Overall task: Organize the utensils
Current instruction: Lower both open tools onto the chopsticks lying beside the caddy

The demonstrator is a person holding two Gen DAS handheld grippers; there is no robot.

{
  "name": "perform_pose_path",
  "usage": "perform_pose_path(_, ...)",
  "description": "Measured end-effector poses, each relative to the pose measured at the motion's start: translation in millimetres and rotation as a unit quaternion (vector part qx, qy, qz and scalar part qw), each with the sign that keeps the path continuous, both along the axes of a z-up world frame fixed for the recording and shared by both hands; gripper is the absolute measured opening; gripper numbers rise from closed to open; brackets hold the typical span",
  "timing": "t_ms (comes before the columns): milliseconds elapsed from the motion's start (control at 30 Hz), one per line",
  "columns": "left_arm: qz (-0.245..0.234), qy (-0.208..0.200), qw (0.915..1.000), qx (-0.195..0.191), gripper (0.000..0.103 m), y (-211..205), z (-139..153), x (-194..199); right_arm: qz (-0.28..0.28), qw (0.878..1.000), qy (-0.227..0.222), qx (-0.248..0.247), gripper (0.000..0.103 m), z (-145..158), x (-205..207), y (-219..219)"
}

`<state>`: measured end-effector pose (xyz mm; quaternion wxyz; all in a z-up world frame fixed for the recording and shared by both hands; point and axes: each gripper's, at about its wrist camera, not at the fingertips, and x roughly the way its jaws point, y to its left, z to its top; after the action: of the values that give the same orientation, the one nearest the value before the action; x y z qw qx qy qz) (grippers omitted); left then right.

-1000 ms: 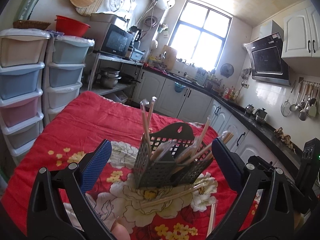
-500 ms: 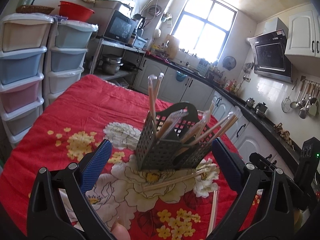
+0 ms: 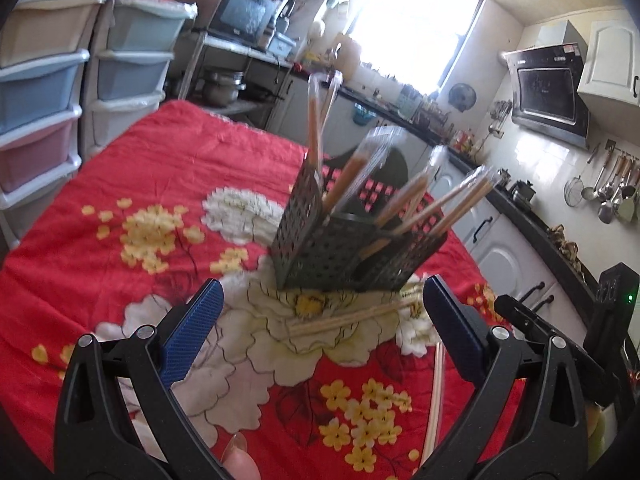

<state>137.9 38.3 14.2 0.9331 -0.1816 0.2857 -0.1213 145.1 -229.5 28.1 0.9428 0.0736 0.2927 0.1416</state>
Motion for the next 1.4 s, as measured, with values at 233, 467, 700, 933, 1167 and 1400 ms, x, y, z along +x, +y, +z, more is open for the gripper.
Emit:
perform_pose_path(233,-0.026,0.058,0.9977,-0.023,0.092,-5,-31,8,-0.008,1.0,0.027,0.0,0.065,-14,2,-5)
perform_pose_path(467,-0.05,0.112,0.9905,-0.062,0.075,-9,-59,24,-0.014,0.998,0.066,0.0,0.065,-31,10,-10)
perform_pose_path(700,-0.048,0.151,0.9817,-0.106,0.067,-3,-80,45,-0.011,0.994,0.113,0.004,0.065,-50,18,-9)
perform_pose_path(933,-0.051,0.165,0.9771,-0.125,0.059,0,-84,65,-0.018,0.986,0.166,0.023,0.051,-71,28,-15)
perform_pose_path(1167,-0.053,0.155,0.9837,-0.075,0.047,-12,-84,72,-0.022,0.98,0.192,0.051,0.041,-85,36,-17)
perform_pose_path(1400,-0.049,0.15,0.9868,-0.035,0.025,-17,-86,74,-0.027,0.979,0.192,0.055,0.027,-88,42,-14)
